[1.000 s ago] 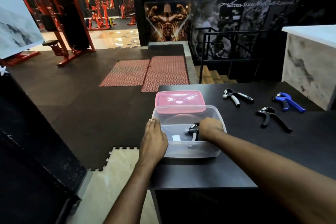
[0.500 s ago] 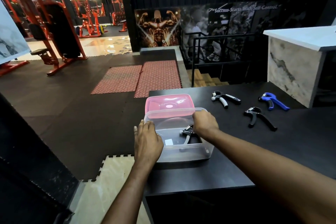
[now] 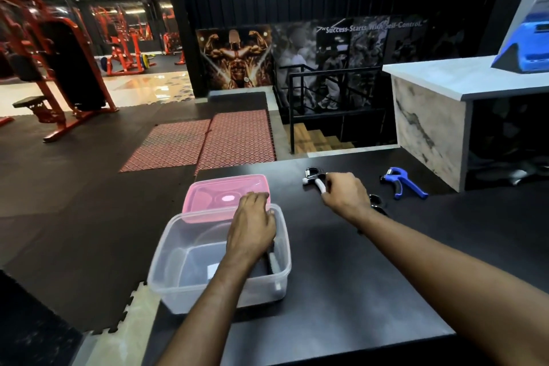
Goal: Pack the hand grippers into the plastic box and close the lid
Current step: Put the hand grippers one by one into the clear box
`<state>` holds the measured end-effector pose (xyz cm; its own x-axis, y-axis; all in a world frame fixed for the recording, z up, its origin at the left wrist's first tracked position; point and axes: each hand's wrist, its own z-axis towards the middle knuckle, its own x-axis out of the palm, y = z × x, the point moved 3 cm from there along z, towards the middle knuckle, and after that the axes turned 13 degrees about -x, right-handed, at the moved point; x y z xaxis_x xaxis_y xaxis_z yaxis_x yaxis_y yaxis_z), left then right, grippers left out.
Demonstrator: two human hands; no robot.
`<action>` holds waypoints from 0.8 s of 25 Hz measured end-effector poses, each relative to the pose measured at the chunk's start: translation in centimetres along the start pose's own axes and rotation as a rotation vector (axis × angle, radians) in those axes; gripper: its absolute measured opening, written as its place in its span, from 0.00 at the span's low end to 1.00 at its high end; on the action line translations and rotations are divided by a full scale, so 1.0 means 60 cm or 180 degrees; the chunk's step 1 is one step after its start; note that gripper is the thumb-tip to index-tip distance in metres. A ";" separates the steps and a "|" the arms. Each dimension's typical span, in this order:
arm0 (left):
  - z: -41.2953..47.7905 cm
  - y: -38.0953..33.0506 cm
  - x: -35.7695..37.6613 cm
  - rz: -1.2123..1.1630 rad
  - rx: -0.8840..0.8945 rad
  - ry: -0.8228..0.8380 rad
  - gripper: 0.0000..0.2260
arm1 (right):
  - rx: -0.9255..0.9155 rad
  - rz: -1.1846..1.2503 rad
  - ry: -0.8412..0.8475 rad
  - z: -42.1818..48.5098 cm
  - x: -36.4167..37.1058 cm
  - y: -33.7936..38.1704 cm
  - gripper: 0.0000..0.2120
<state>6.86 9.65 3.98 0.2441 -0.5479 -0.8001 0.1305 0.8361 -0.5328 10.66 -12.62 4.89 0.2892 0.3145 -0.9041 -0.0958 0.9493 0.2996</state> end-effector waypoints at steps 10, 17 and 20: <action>0.093 -0.089 0.106 0.0368 -0.0905 0.0032 0.12 | -0.0066 0.0147 0.0663 0.142 0.048 -0.175 0.04; 0.089 -0.077 0.133 0.0913 -0.1146 0.0104 0.11 | -0.0178 0.0250 0.1182 0.198 0.116 -0.225 0.17; 0.082 -0.083 0.138 0.1281 -0.0981 0.0142 0.11 | -0.0169 0.0256 0.1379 0.204 0.138 -0.233 0.17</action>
<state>12.98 1.06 1.40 0.1745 -0.1902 -0.9661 -0.2565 0.9385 -0.2311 26.08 -23.28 -3.06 -0.1461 0.3476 -0.9262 -0.1537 0.9169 0.3683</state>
